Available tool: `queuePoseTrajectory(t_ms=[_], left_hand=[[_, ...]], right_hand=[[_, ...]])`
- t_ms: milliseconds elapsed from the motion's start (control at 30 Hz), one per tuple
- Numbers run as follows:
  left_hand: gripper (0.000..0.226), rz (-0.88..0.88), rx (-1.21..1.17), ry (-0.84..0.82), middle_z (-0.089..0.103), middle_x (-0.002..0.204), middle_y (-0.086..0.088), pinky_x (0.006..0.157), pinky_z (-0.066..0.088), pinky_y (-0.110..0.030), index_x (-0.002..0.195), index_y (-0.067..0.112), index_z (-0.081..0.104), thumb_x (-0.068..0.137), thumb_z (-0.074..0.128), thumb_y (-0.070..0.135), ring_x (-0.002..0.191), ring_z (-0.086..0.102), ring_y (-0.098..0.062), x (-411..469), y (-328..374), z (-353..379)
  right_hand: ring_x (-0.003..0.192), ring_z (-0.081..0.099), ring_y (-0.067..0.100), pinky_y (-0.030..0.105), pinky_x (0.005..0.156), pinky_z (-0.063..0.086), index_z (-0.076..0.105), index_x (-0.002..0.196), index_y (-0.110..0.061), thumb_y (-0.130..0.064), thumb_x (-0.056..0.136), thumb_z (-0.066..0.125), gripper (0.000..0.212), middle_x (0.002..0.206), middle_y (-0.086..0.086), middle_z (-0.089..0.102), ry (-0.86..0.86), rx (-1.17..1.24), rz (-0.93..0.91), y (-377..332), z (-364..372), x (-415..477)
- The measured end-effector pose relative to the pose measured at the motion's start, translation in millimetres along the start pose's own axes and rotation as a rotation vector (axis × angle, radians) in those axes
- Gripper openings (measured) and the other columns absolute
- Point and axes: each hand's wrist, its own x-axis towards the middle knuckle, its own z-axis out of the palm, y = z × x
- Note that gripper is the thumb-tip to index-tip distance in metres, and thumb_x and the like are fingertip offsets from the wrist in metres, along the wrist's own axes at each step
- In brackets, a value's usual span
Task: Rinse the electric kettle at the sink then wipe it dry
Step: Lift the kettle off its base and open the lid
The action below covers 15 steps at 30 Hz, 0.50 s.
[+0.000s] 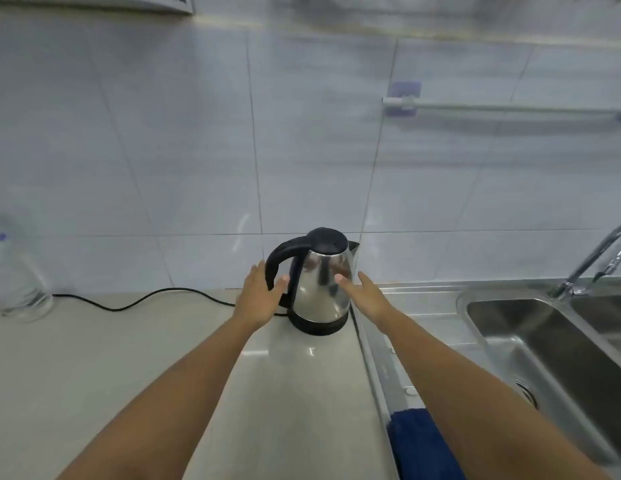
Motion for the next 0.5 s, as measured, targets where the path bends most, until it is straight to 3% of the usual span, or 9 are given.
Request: queuePoseTrajectory(t_ms=[67, 133, 200, 267, 333, 400, 500], left_hand=[[0.061, -0.001, -0.159, 0.017, 0.046, 0.136, 0.011, 0.096, 0.029, -0.022, 0.149, 0.018, 0.033, 0.098, 0.047, 0.049, 0.119, 0.042, -0.006, 10.3, -0.5, 2.4], [0.055, -0.055, -0.281, 0.008, 0.048, 0.109, 0.025, 0.082, 0.032, -0.012, 0.144, 0.022, 0.039, 0.097, 0.048, 0.050, 0.096, 0.043, 0.002, 18.4, -1.0, 6.7], [0.057, -0.120, -0.387, -0.013, 0.050, 0.111, 0.019, 0.082, 0.034, -0.018, 0.143, 0.026, 0.038, 0.096, 0.046, 0.057, 0.099, 0.047, -0.003, 26.7, -1.7, 11.1], [0.060, -0.153, -0.448, -0.018, 0.049, 0.122, 0.013, 0.086, 0.034, -0.026, 0.142, 0.025, 0.037, 0.094, 0.044, 0.061, 0.110, 0.047, -0.010, 35.5, -8.1, 17.6], [0.058, -0.193, -0.483, -0.011, 0.053, 0.118, 0.011, 0.082, 0.036, -0.024, 0.135, 0.024, 0.040, 0.093, 0.044, 0.063, 0.108, 0.050, -0.012, 40.8, -13.7, 24.2], [0.053, -0.226, -0.504, 0.008, 0.056, 0.106, 0.013, 0.070, 0.038, -0.021, 0.124, 0.023, 0.043, 0.091, 0.046, 0.065, 0.100, 0.055, -0.010, 44.4, -15.1, 27.4], [0.055, -0.228, -0.533, 0.046, 0.056, 0.101, 0.014, 0.066, 0.038, -0.020, 0.118, 0.021, 0.046, 0.088, 0.049, 0.067, 0.092, 0.054, -0.001, 49.7, -18.7, 29.3]], right_hand=[[0.147, 0.032, 0.030, 0.040, 0.112, 0.031, 0.016, 0.159, -0.017, -0.059, 0.093, 0.056, 0.088, 0.164, 0.009, 0.027, 0.020, 0.052, -0.002, 0.0, 4.0, 9.6], [0.133, 0.044, 0.023, 0.034, 0.102, 0.034, 0.023, 0.156, -0.019, -0.056, 0.094, 0.056, 0.080, 0.159, 0.009, 0.035, 0.041, 0.120, -0.034, 1.9, 8.8, 14.8], [0.118, 0.045, 0.015, 0.032, 0.098, 0.032, 0.029, 0.153, -0.021, -0.058, 0.093, 0.057, 0.076, 0.154, 0.007, 0.043, 0.074, 0.166, -0.057, 2.4, 13.5, 20.8], [0.133, 0.044, 0.020, 0.037, 0.109, 0.030, 0.025, 0.156, -0.023, -0.062, 0.090, 0.057, 0.083, 0.152, 0.000, 0.043, 0.072, 0.203, -0.038, 5.1, 17.5, 28.2], [0.138, 0.045, 0.021, 0.041, 0.118, 0.028, 0.036, 0.149, -0.023, -0.068, 0.086, 0.059, 0.080, 0.136, -0.010, 0.053, 0.065, 0.203, -0.036, 9.3, 21.1, 36.1], [0.122, 0.059, 0.020, 0.047, 0.114, 0.038, 0.054, 0.127, -0.021, -0.072, 0.079, 0.060, 0.070, 0.119, -0.001, 0.063, 0.067, 0.206, -0.066, 10.6, 24.4, 41.3], [0.113, 0.064, 0.020, 0.048, 0.108, 0.045, 0.059, 0.117, -0.023, -0.072, 0.074, 0.063, 0.066, 0.120, 0.012, 0.064, 0.086, 0.268, -0.090, 13.6, 29.5, 42.7]])
